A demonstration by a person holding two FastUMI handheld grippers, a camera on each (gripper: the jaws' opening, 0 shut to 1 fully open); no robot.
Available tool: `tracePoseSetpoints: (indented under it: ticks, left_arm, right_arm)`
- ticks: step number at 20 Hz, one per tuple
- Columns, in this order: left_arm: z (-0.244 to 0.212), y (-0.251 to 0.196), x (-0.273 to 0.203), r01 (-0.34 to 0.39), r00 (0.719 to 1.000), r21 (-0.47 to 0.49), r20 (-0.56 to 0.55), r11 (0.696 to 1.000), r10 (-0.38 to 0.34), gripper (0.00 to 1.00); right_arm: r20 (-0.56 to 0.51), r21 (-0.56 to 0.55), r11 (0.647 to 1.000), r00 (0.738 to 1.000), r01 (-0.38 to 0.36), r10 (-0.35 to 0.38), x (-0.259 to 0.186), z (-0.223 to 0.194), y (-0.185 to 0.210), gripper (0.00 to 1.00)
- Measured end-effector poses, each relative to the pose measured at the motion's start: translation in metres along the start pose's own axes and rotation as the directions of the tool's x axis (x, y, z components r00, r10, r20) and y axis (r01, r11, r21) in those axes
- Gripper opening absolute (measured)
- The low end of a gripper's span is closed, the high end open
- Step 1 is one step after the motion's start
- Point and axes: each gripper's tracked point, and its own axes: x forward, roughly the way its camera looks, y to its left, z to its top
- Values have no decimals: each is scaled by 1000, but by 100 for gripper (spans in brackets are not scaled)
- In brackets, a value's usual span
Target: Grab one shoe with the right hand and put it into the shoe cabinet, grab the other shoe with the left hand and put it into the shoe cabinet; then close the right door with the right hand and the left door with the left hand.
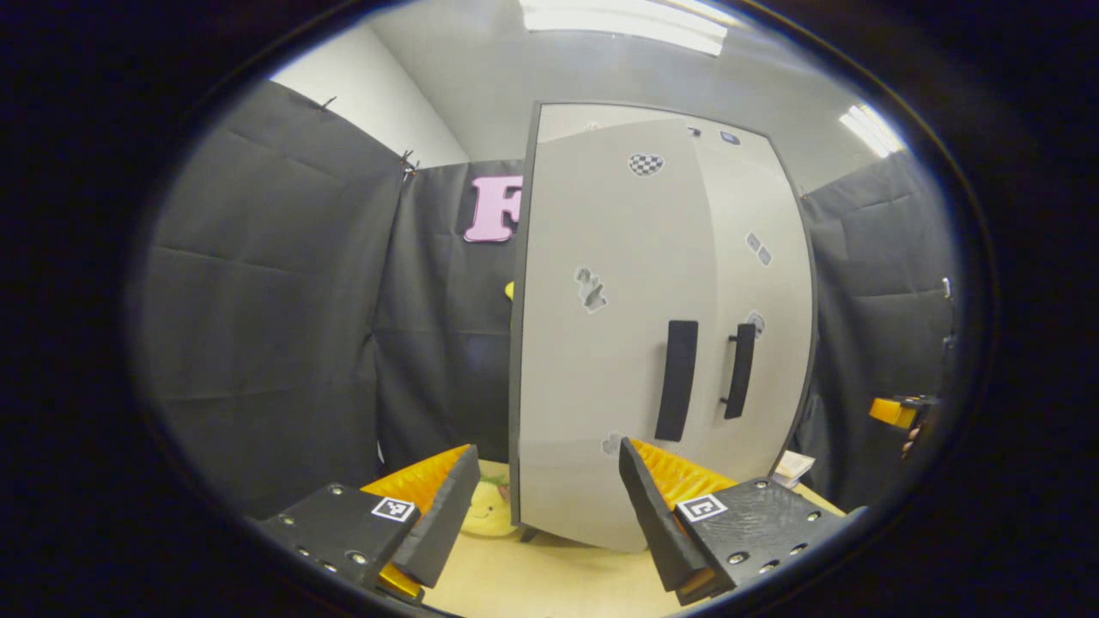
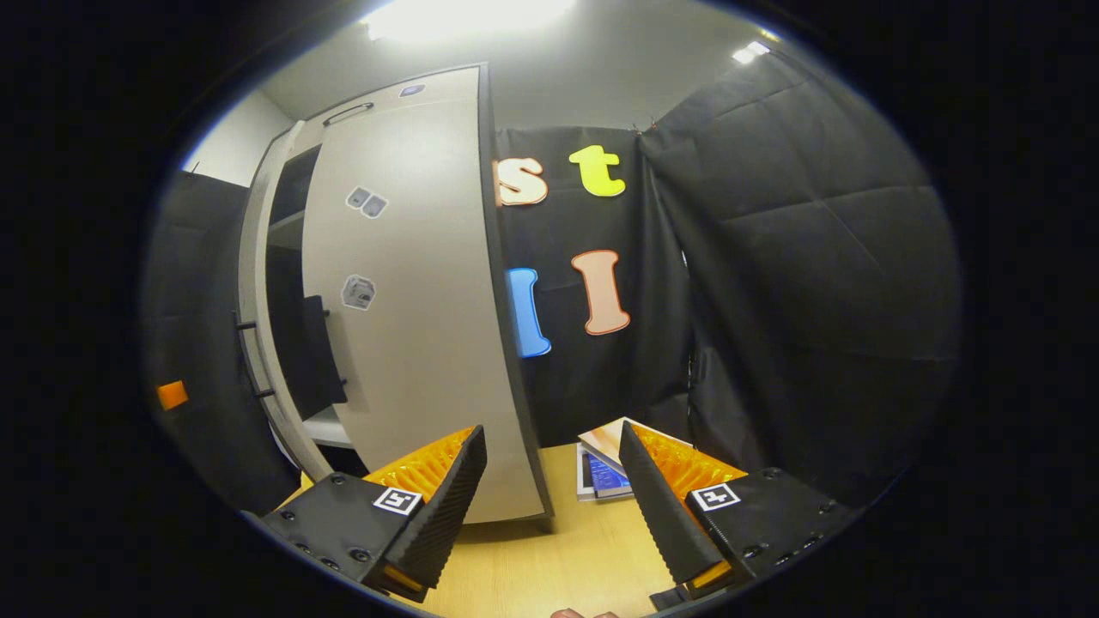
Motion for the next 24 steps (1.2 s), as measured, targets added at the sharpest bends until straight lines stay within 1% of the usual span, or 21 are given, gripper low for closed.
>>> tracePoseSetpoints:
  ticks: [1,2,4,5,8,9,11,13,14,15,17,20,24]
  left_arm:
    - [-5,1,-6,-3,1000,-2,-6,1000,3,96]
    - [-9,1,-12,0,1000,-14,-9,1000,0,92]
    - [-16,-2,-21,13,1000,-46,-8,999,-14,94]
    - [-18,-1,-25,12,1000,-48,-8,999,-12,92]
    - [-29,8,-30,0,1000,-15,-12,1000,-1,94]
    - [-31,8,-31,1,1000,-10,-14,1000,-1,92]
    - [-35,12,-36,-9,1000,4,-11,1000,9,92]
    - [-36,12,-39,-4,1000,32,0,999,4,92]
    - [-38,12,-39,2,1000,42,2,999,-2,92]
    - [-40,11,-39,11,1000,44,1,999,-11,94]
    - [-46,5,-37,48,999,24,-10,999,-47,94]
    - [-55,7,-42,91,996,-10,-24,996,-91,96]
    - [-65,18,-45,129,991,-9,-41,992,-129,94]
  right_arm:
    - [-3,-12,1000,1000,-9,9,-1,-3,6,98]
    - [-6,-29,1000,1000,-12,12,-2,-5,11,98]
    - [-31,-58,998,999,7,-9,-6,-14,14,98]
    - [-40,-54,999,999,-2,0,-6,-16,22,98]
    - [-65,-19,999,998,-27,26,-11,-24,41,98]
    - [-69,-18,1000,997,-24,23,-14,-25,44,98]
    - [-72,-35,999,997,0,-2,-19,-28,48,98]
    - [-56,-38,999,998,-1,-1,-22,-26,57,98]
    - [-55,-39,999,998,-4,2,-24,-26,62,98]
    - [-57,-43,999,998,-5,3,-27,-29,66,98]
    - [-63,-61,998,998,-8,4,-33,-33,74,98]
    - [-67,-88,996,998,6,-12,-43,-38,84,98]
    - [-85,-85,996,996,21,-29,-60,-50,96,98]
